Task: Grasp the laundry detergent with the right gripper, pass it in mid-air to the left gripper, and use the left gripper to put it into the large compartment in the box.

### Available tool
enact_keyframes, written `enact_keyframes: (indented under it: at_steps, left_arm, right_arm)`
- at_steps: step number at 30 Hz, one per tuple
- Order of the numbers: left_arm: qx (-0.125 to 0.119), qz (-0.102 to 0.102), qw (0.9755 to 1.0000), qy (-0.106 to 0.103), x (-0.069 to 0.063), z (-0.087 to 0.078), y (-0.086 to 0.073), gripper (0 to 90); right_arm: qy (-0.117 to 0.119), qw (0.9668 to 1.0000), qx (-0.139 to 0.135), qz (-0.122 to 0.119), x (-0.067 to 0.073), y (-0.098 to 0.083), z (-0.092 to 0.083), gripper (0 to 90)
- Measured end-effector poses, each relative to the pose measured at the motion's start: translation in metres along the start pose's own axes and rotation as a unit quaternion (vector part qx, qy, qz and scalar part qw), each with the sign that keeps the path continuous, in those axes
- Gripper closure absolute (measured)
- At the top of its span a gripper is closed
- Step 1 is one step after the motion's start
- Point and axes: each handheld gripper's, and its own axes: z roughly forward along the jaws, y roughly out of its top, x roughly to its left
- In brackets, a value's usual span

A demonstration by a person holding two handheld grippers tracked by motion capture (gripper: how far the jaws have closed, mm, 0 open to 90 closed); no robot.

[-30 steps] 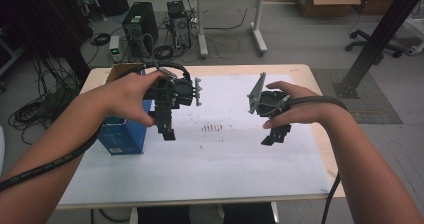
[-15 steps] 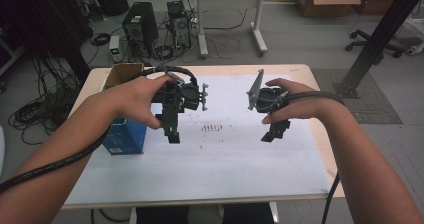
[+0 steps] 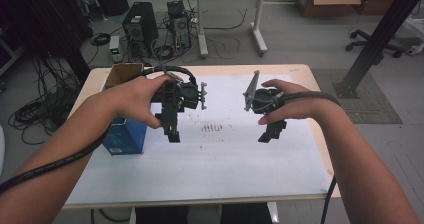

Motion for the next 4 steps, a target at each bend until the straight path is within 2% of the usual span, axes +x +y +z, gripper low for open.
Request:
enact_keyframes:
  at_steps: [4]
  left_arm:
    - [-0.001,0.006,1.0,-0.002,-0.0001,0.001,0.0003,0.2]
  right_arm:
    - [-0.001,1.0,-0.006,-0.003,0.0004,0.0023,0.0001,3.7]
